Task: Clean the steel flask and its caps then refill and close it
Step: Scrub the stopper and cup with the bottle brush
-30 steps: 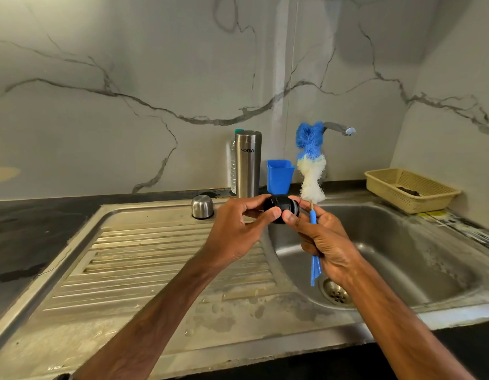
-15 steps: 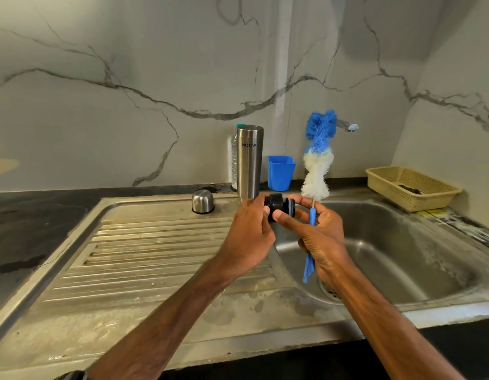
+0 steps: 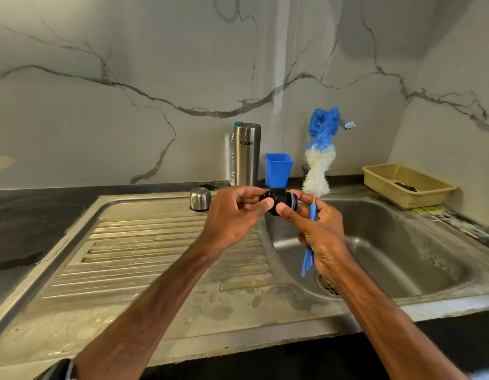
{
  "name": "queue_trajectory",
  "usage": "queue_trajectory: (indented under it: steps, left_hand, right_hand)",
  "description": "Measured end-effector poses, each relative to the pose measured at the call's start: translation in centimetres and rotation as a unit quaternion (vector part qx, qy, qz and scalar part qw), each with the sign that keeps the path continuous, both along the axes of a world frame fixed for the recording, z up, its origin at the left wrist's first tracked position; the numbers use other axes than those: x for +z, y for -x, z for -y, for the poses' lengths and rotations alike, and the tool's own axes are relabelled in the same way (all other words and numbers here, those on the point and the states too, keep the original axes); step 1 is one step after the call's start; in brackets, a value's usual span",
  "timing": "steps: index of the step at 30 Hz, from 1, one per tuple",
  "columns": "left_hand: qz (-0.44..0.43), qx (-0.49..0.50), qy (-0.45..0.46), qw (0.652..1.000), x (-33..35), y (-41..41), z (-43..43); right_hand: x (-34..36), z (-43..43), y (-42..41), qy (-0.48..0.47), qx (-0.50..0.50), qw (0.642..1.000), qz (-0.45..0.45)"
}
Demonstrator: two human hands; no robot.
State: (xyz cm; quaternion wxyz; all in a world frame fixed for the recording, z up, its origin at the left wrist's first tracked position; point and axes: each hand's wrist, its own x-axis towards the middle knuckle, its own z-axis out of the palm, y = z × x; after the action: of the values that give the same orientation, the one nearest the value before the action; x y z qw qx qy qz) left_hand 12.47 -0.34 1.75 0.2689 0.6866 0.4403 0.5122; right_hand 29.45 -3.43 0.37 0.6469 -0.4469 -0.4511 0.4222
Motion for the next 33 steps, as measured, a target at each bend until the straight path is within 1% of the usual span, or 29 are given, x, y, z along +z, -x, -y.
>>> queue_trajectory:
  steps: [7,13,15,17,19,20,22,24,27,30,33]
  left_hand:
    - [0.007,0.028,-0.006,1.000,0.0,0.5,-0.4]
    - [-0.007,0.039,-0.048,0.998,-0.1,0.1,-0.2]
    - [0.004,0.033,-0.015,0.999,-0.1,-0.1,0.1]
    - [0.041,0.005,0.076,0.996,-0.3,-0.3,0.2]
    - [0.096,-0.058,0.172,0.979,-0.2,-0.5,0.3]
    - [0.116,-0.085,0.196,0.970,-0.1,-0.7,0.4]
    - [0.157,-0.098,0.200,0.962,-0.3,-1.1,0.5]
    - [0.202,-0.086,0.196,0.956,-0.4,-1.1,0.3]
    - [0.244,-0.086,0.198,0.945,-0.5,-0.8,0.1]
    - [0.256,-0.091,0.177,0.946,-0.5,-0.4,-0.2]
    - [0.230,-0.087,0.151,0.957,-0.8,-0.2,-0.5]
  right_hand:
    - [0.0,-0.1,0.0,0.000,-0.004,1.000,0.006]
    - [0.1,-0.1,0.0,-0.014,-0.007,1.000,0.012]
    - [0.2,-0.2,0.0,-0.025,-0.009,1.000,0.008]
    - [0.1,-0.3,0.0,-0.032,-0.015,0.999,0.006]
    - [0.1,-0.4,0.0,-0.029,-0.019,0.999,0.009]
    - [0.0,-0.5,-0.1,-0.025,-0.018,0.999,0.009]
    - [0.0,-0.5,-0.2,-0.022,-0.006,1.000,0.017]
    - [-0.2,-0.5,-0.2,-0.021,0.013,0.999,0.033]
    - [-0.3,-0.6,-0.1,-0.012,0.025,0.999,0.045]
    - [0.1,-0.4,0.1,-0.012,0.036,0.999,0.026]
    - [0.1,-0.1,0.1,-0.007,0.030,0.999,0.030]
